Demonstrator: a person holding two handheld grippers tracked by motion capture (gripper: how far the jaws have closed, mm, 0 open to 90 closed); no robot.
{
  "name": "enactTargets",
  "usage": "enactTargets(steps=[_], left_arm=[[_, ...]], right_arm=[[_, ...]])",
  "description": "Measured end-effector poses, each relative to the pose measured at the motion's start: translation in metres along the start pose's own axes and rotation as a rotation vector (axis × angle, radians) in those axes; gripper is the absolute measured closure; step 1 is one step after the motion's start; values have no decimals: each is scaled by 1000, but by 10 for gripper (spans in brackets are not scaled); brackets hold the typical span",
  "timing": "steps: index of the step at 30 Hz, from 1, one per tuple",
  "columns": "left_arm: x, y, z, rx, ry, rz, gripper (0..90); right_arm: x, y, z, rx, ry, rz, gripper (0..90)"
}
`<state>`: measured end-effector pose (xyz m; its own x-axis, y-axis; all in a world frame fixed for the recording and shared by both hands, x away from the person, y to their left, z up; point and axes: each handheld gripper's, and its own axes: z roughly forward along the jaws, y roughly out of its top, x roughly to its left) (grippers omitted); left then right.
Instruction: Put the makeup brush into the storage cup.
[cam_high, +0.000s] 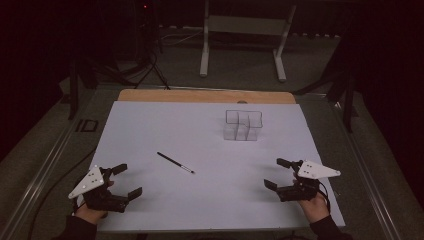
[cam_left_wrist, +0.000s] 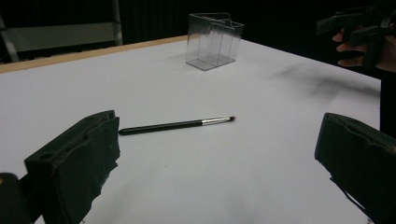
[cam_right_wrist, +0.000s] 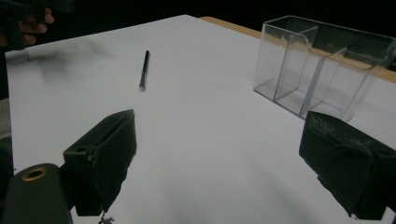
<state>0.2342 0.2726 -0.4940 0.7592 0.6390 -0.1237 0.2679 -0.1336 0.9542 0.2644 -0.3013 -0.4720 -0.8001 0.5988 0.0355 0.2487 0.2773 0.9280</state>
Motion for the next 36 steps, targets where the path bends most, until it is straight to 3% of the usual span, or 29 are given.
enactTargets(steps=[5, 18, 25, 28, 33, 36], left_arm=[[0, 0, 1, 10, 7, 3, 10], [0, 2, 1, 11, -12, -24, 10], [-2, 12, 0, 48, -33, 0, 10], [-2, 16, -1, 65, -21, 12, 10], [-1, 24, -3, 65, -19, -5, 10], [1, 34, -4, 81, -46, -70, 10]], right_arm=[[3, 2, 0, 1, 3, -27, 132], [3, 3, -3, -14, -18, -9, 130], [4, 4, -3, -13, -23, -17, 131], [5, 4, -2, -14, -31, -21, 131], [4, 3, -2, -19, -34, -10, 131], [4, 3, 0, -15, -35, -6, 131]])
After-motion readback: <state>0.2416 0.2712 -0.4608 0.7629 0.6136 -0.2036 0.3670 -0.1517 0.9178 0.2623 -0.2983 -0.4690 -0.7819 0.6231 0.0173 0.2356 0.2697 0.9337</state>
